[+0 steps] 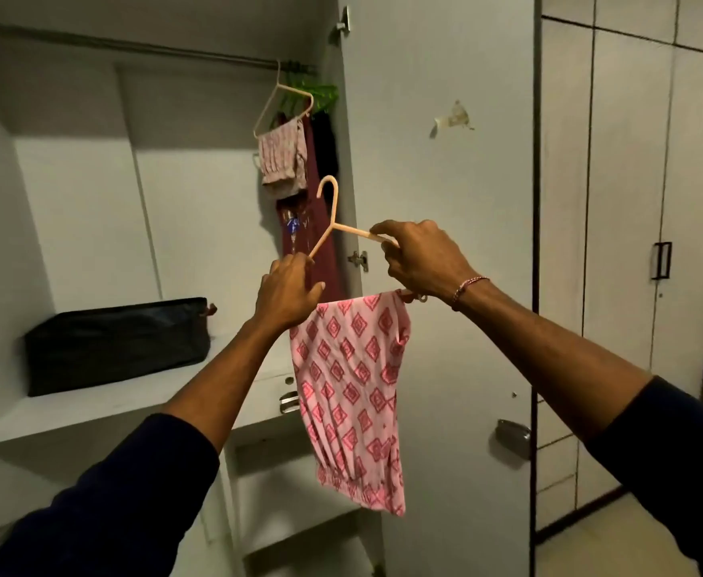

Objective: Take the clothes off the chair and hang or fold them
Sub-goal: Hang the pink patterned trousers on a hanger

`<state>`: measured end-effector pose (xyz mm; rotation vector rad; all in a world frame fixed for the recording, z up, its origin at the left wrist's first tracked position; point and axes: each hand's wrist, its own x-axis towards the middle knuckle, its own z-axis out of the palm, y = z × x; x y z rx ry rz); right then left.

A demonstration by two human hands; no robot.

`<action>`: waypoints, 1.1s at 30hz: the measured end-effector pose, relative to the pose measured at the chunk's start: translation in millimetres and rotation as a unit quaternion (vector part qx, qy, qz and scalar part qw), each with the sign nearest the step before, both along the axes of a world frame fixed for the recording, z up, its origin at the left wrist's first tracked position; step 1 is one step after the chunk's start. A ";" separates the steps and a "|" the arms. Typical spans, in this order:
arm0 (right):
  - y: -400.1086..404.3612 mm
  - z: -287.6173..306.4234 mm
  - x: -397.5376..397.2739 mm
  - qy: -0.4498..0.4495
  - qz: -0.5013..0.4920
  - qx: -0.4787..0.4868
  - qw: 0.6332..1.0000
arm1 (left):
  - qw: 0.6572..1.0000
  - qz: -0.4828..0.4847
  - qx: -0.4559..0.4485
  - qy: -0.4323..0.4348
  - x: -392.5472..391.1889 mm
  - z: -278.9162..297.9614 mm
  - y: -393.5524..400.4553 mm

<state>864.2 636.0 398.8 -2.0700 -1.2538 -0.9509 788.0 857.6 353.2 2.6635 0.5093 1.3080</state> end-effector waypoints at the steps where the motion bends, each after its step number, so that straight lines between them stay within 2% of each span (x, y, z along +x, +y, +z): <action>1: 11.4 4.6 3.9 -0.009 -0.008 -0.004 1.000 | 1.000 0.004 0.006 -0.001 3.8 4.7 11.5; 13: 181.0 55.6 64.8 -0.034 -0.006 0.031 0.999 | 0.997 0.069 0.042 -0.001 57.0 56.6 148.7; 21: 309.6 89.2 109.2 -0.064 -0.016 0.058 0.996 | 0.987 0.105 0.123 0.012 101.6 97.0 268.9; 27: 389.5 144.1 144.3 -0.101 -0.062 0.111 0.987 | 0.981 0.106 0.165 0.012 134.8 150.3 356.7; 33: 442.1 210.8 176.7 -0.150 -0.105 0.150 0.972 | 0.974 0.092 0.205 -0.017 172.0 199.6 407.5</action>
